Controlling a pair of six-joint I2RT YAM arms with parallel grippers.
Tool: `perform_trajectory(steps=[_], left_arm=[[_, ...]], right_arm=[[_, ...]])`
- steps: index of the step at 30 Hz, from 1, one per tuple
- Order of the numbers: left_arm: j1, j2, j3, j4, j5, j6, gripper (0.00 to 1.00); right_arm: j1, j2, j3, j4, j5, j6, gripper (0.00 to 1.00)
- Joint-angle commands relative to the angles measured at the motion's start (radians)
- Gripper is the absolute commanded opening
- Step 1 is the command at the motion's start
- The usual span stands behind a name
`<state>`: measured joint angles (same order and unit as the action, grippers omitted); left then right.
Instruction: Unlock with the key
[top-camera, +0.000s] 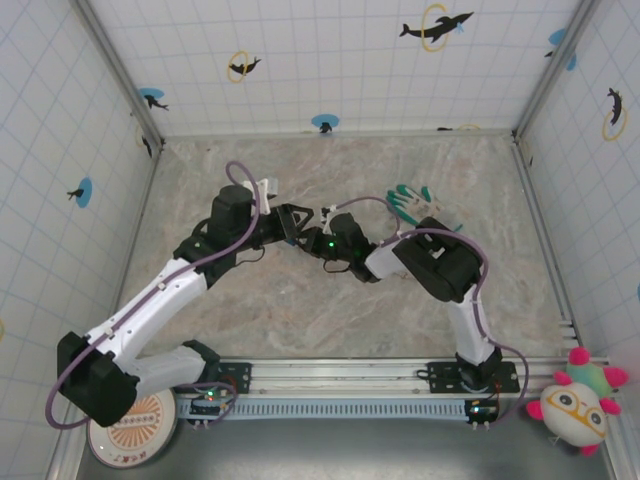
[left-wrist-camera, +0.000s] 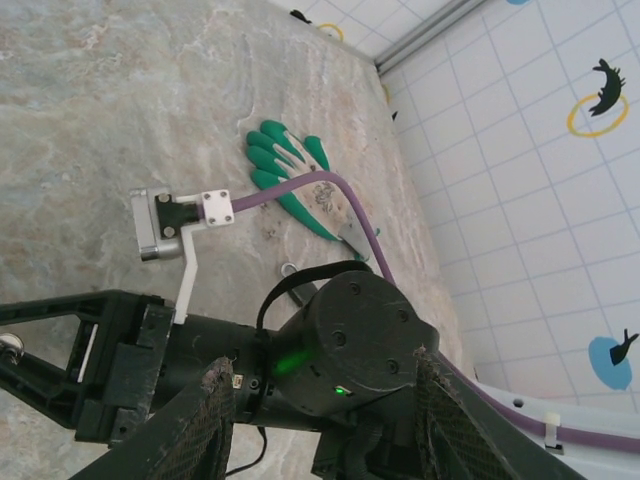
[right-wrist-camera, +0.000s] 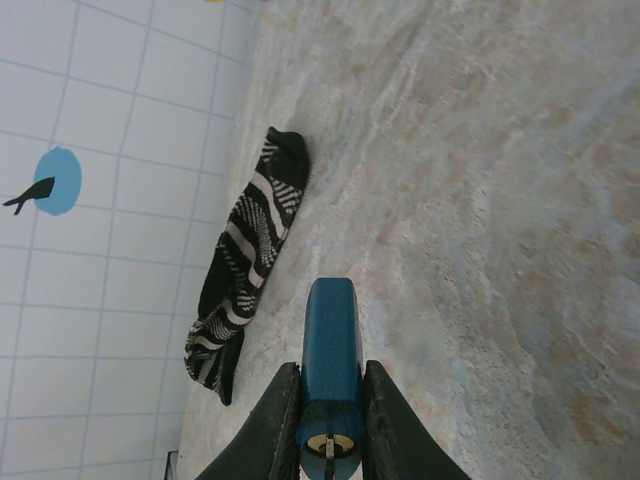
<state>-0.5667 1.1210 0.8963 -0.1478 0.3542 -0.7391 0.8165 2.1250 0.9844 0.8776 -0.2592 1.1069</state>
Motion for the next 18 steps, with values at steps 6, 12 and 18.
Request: perform_trajectory(steps=[6,12,18], left_arm=[[0.001,0.027,-0.006,0.016,0.016,-0.018,0.49],[0.001,0.038,0.0,0.02,0.019,-0.02,0.49],[0.001,0.045,-0.002,0.022,0.017,-0.022,0.49]], right_arm=[[0.001,0.039,0.056,0.058,-0.011,0.037,0.06],[-0.005,0.042,0.056,-0.014,-0.001,0.028,0.13],[-0.007,0.013,0.033,-0.075,0.022,-0.009,0.23]])
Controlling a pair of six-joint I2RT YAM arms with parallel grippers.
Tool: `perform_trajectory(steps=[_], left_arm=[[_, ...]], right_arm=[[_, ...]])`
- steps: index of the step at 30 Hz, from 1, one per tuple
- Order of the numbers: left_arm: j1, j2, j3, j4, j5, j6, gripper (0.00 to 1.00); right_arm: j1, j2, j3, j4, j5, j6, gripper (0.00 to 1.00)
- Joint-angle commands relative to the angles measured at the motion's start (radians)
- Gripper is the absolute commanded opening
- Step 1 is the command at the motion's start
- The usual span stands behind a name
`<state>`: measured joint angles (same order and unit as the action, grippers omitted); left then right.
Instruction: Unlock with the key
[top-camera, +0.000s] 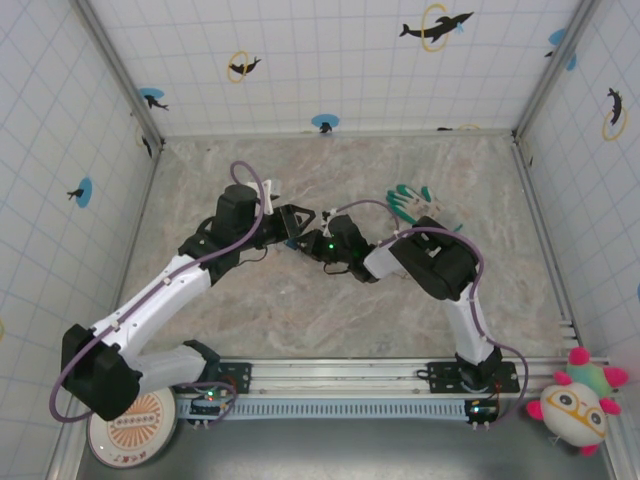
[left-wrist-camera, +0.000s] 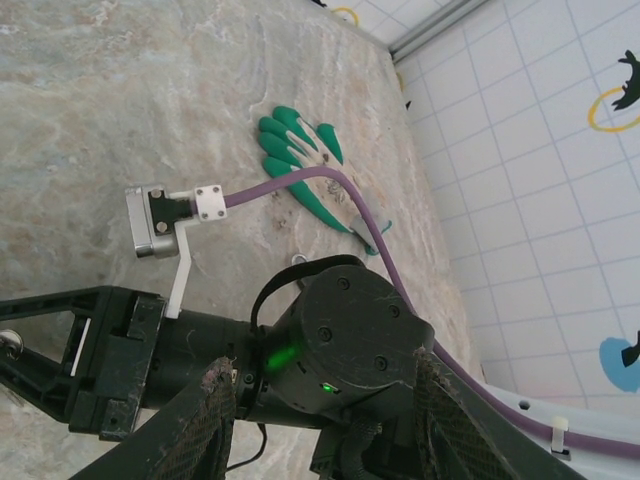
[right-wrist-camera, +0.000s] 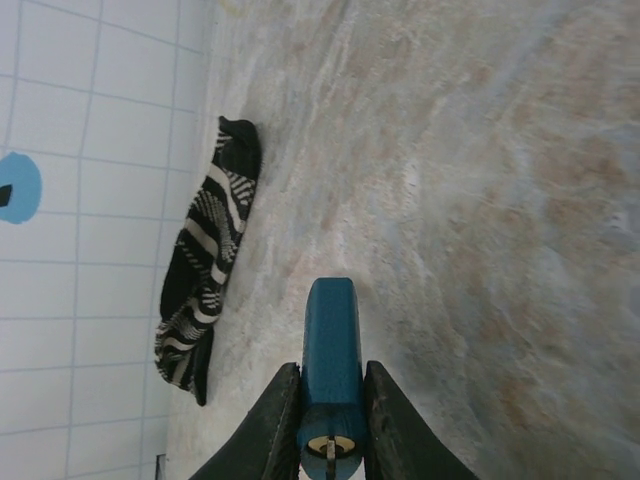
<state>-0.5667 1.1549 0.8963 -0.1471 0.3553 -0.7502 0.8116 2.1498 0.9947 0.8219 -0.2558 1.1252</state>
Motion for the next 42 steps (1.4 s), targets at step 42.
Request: perform_trajectory(steps=[42], left_arm=[[-0.135,0.287,-0.065,0.236,0.081,-0.089,0.63]], right_arm=[[-0.151,-0.977,-0.393,-0.905,0.492,-0.438,0.43]])
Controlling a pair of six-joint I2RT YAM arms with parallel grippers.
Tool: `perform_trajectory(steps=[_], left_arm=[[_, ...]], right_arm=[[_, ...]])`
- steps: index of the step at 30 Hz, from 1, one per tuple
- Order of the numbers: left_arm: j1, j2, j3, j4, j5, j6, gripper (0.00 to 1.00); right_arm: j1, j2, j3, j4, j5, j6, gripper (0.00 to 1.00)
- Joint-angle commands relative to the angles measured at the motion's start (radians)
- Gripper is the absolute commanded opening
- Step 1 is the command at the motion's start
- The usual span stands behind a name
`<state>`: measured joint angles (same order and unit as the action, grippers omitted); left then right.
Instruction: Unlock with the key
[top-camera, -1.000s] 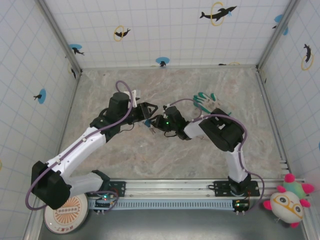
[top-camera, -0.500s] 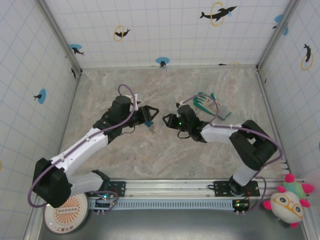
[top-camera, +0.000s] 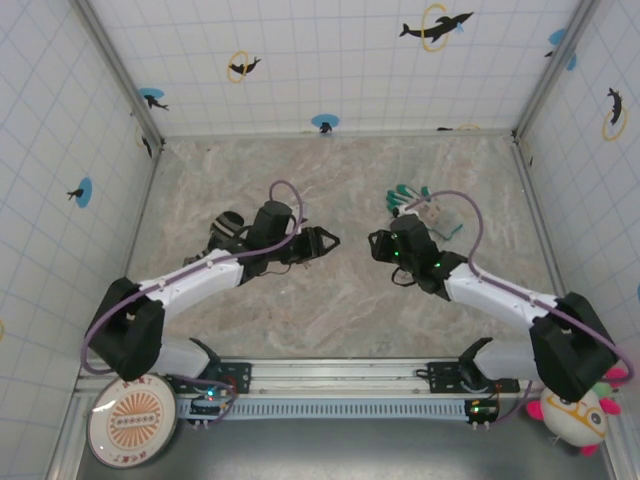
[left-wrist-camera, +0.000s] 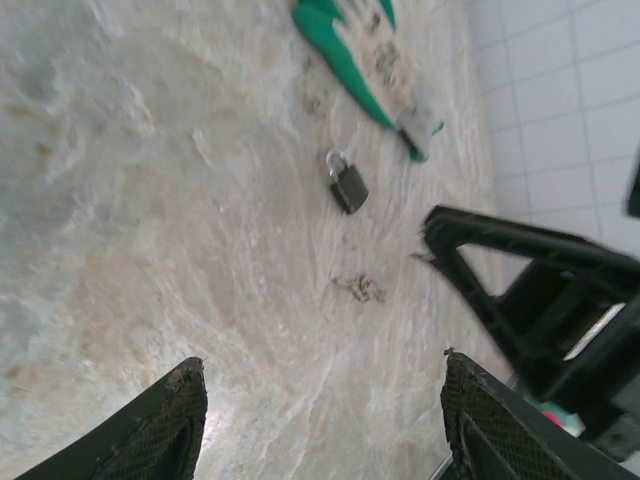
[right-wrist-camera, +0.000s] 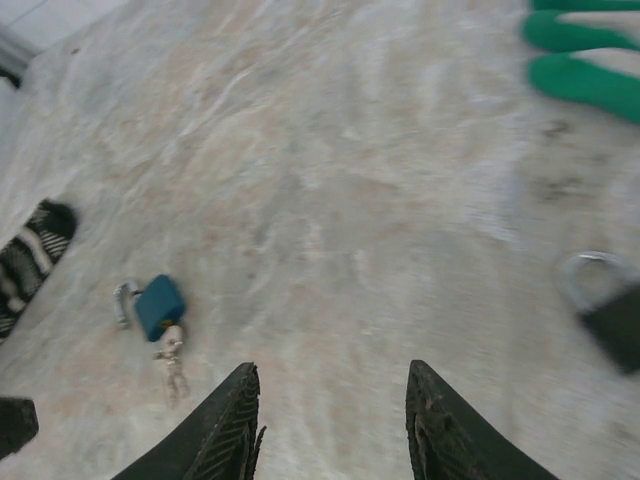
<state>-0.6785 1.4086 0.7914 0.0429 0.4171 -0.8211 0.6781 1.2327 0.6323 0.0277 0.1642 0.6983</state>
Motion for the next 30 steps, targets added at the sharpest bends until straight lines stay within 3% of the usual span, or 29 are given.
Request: perform_trajectory(steps=[1,7,12,30], left_arm=[[-0.034,0.052,0.052,0.048,0.022,-0.018,0.63],[-0.066,0.139,0.101,0.063,0.059,-0.015,0.63],[-0.076,0.171,0.117,0.064,0.06,-0.016,0.62],[-0.081,0.176,0.095,0.061,0.055,-0.024,0.61]], right_arm=[[-0.026,-0.086,-0.039,-0.145,0.082,-0.011,0.43],[-0.061,-0.181,-0.053,-0.35,0.146,0.011,0.43],[-0.063,-0.156,-0.027,-0.448,0.178,0.052,0.41],[-0.039,0.123,0.074,-0.397,0.111,0.075,0.36]])
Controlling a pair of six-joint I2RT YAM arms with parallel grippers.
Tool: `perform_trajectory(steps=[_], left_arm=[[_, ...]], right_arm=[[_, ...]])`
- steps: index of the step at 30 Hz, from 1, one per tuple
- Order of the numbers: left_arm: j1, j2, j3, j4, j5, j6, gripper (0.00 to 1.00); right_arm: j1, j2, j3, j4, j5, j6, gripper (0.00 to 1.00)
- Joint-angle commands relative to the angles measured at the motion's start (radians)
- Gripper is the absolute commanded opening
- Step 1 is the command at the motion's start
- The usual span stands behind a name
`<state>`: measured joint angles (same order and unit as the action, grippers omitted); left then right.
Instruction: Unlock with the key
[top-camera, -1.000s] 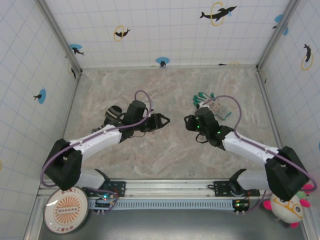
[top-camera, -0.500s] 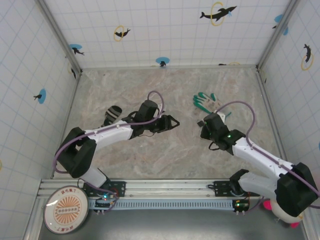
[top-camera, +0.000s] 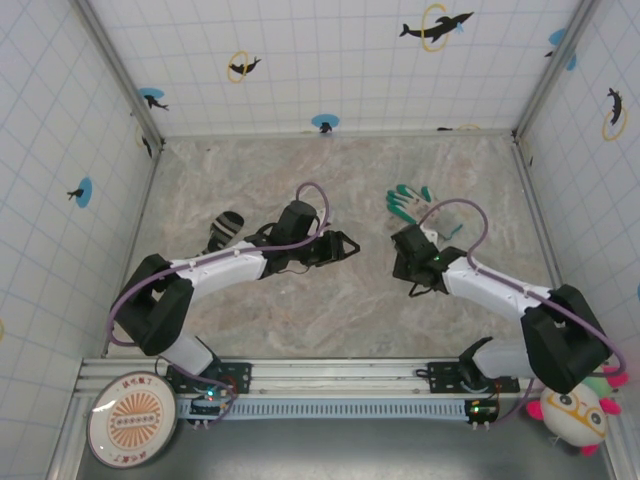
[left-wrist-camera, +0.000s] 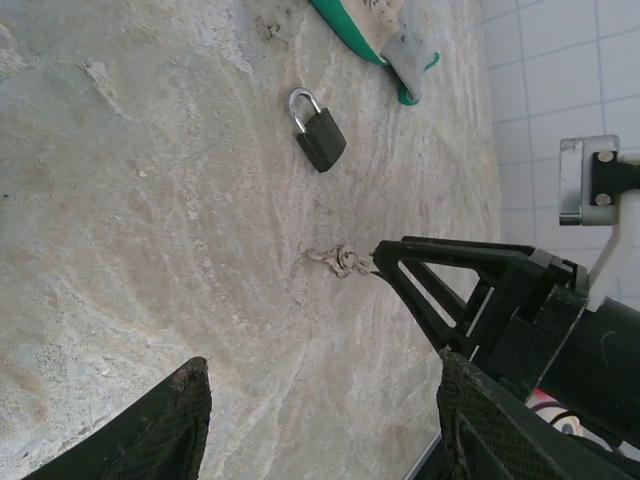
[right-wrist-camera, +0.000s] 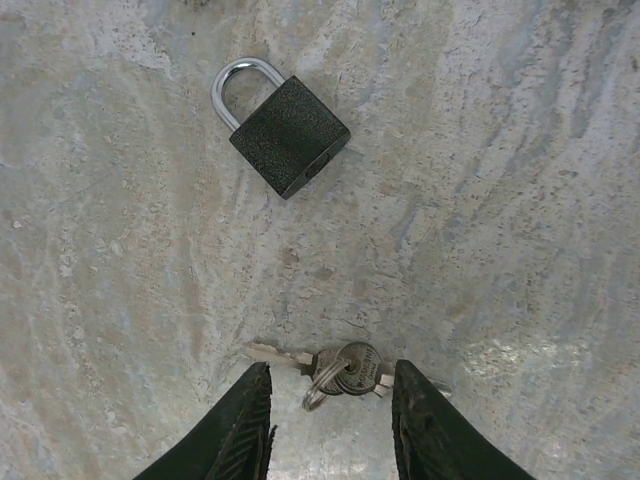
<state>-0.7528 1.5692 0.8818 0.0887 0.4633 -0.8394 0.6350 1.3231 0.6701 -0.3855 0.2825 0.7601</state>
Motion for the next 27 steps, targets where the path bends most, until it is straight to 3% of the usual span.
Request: perform_trajectory(steps=[1,8,27], left_arm=[[-0.006,0.018,0.006,0.014,0.009,-0.007,0.61],[-0.006,0.022,0.003,0.012,0.009,-0.008,0.6],[-0.006,0.023,-0.001,0.009,-0.001,-0.012,0.6]], right_arm=[[0.005,0.045,0.04,0.02,-0.01,0.013,0.36],[0.004,0.103,0.055,0.029,-0.005,0.008,0.33],[-0.003,0.094,0.021,0.026,-0.013,0.006,0.0]])
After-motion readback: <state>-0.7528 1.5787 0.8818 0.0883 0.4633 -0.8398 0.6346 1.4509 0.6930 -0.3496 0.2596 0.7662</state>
